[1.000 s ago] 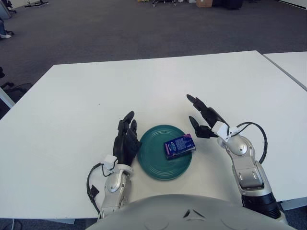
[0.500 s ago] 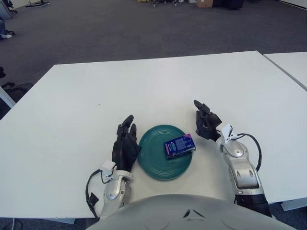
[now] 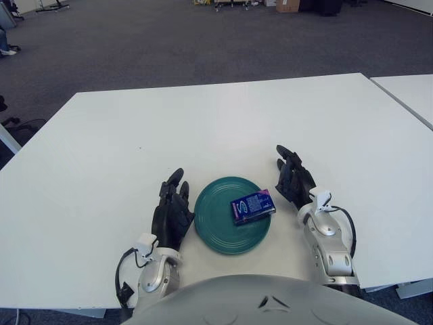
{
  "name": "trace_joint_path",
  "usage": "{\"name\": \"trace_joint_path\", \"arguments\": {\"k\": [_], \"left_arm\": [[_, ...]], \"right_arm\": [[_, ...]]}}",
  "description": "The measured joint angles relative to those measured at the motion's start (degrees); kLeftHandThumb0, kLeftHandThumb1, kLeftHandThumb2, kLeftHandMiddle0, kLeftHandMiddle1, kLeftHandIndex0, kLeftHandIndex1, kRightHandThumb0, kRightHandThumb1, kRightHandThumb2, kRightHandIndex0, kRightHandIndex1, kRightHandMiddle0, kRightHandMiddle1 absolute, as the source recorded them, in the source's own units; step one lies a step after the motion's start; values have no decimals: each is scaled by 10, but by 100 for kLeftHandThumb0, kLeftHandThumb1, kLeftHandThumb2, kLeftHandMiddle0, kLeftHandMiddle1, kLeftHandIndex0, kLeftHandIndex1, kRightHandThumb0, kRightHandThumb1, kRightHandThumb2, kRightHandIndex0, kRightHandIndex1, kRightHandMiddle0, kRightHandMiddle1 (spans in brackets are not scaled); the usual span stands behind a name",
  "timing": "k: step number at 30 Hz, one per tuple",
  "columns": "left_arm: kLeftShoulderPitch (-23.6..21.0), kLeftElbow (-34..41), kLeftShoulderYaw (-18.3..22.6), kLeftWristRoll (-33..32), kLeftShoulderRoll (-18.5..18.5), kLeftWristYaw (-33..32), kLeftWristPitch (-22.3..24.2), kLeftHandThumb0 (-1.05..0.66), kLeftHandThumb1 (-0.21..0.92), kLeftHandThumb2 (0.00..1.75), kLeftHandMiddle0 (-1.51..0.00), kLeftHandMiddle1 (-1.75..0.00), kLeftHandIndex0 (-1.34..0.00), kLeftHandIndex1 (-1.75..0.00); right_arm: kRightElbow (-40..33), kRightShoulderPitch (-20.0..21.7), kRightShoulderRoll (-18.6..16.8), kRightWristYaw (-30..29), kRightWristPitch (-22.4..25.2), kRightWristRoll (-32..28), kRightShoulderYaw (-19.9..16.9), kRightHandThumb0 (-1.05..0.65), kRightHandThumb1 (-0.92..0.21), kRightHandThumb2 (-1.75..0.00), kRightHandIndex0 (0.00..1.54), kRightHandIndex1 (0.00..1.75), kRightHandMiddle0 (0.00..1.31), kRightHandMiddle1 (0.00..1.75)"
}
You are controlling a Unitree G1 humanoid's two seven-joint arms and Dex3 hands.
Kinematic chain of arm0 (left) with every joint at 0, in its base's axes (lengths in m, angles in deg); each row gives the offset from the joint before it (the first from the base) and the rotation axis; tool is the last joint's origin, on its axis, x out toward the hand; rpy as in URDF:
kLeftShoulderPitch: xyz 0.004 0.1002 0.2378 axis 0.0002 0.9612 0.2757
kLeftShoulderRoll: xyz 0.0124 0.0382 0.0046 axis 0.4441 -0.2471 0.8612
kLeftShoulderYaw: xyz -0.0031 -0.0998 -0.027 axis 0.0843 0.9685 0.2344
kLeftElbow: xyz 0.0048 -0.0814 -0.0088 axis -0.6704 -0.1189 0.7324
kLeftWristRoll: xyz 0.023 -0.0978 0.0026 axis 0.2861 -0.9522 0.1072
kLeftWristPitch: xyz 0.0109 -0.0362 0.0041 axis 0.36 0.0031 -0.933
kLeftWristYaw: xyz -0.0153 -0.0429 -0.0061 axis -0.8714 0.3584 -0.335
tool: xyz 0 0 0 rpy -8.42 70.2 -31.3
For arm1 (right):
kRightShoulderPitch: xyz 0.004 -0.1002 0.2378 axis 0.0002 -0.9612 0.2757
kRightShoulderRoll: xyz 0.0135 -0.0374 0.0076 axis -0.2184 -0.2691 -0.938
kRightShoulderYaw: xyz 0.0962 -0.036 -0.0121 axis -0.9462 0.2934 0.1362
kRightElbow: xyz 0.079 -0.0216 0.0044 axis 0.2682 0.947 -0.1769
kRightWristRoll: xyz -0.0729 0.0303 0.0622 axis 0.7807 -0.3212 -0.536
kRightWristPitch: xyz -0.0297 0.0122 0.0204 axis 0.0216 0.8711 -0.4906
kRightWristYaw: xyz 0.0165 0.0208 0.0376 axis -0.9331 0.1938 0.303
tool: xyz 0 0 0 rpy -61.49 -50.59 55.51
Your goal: Put the gum into the plate.
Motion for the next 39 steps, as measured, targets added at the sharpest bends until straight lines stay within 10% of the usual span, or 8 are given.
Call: {"name": "trace_joint_path", "arguments": {"k": [39], "left_arm": [[21,-33,-37,90,-6,-107,-74,-104,92,101,-8,0,0,-28]], "right_arm": [[27,-17,12,-94,-58,73,75,-85,-92,-106,11,1,0,29]]}}
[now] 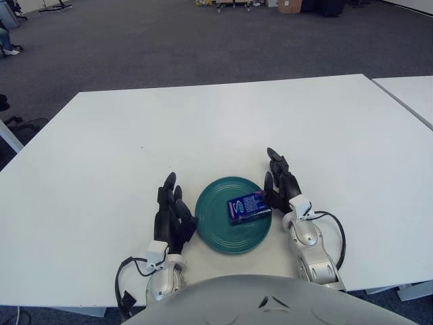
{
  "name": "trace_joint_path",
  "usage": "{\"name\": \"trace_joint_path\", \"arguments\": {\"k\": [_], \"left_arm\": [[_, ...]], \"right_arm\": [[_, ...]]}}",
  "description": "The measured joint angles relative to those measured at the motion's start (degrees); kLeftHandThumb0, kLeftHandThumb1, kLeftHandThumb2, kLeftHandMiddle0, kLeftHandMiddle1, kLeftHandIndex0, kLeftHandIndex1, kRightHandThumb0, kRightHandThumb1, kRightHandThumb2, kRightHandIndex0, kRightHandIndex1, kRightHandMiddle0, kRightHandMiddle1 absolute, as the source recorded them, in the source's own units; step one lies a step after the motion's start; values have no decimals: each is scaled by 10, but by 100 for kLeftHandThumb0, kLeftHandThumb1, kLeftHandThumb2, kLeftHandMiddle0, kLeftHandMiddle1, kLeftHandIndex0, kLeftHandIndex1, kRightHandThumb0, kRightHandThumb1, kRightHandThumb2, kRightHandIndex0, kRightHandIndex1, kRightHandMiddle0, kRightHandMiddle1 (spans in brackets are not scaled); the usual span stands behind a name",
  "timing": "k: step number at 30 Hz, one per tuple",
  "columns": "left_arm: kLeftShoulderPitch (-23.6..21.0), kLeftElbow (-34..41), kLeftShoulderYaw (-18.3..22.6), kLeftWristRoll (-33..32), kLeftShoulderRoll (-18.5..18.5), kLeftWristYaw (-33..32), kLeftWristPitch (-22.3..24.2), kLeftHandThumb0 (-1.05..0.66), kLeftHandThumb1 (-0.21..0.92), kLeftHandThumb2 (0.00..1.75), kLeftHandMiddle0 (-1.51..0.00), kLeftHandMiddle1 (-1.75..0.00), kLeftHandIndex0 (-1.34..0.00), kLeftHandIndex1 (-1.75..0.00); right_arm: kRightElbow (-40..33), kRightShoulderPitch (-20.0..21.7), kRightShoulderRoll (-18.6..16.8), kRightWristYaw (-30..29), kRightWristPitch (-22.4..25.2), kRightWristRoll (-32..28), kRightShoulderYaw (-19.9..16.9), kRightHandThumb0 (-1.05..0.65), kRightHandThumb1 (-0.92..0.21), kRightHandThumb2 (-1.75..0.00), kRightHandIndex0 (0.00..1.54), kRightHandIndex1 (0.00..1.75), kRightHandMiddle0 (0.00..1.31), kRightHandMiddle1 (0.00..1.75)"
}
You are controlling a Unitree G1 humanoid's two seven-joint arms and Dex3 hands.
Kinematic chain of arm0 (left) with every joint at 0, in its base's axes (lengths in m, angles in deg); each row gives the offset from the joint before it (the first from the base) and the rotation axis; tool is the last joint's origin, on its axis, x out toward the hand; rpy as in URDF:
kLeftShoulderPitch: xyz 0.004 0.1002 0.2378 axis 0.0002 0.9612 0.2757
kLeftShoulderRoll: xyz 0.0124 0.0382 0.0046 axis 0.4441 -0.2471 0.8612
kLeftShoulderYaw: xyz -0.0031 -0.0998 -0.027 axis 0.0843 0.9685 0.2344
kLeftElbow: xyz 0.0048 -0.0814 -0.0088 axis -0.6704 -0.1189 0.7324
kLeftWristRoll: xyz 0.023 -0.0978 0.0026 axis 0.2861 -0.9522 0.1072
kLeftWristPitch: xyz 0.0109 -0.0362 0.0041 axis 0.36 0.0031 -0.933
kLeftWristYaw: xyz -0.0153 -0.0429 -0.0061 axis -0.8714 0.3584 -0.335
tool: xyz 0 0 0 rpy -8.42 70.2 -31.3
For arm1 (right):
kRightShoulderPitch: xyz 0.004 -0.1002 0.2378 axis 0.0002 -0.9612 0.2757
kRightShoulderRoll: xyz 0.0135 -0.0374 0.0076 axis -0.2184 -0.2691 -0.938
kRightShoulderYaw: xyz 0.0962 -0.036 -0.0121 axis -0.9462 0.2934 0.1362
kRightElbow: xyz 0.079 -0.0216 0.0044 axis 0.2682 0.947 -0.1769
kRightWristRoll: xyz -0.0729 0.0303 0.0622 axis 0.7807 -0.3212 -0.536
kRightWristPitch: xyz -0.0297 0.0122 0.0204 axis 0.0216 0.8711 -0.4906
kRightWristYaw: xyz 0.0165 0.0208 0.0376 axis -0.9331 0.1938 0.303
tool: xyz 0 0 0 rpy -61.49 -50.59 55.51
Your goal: Put the gum into the plate.
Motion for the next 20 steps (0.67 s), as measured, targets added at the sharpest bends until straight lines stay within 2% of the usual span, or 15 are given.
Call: {"name": "trace_joint_path", "arguments": {"k": [5,15,20], "left_arm": [[0,-4,-1,-12,0,5,-9,-105,92,98,-9,0,0,-29],[-8,-11,0,-9,0,3,-11,-105,92,98,-9,0,0,-32],[-38,-38,12,-13,-3,6,-20,-105,92,100,-7,0,0,-33]], "right_arm": [[10,3,9,-3,-17,8,1,-84,-92,-106,12,1,0,33],[8,2,18,12,-20,4,4,-86,-92,-107,10,0,0,28],[3,1,16,18,-12,-7,-1,-89,-92,-106,11,1,0,27]]}}
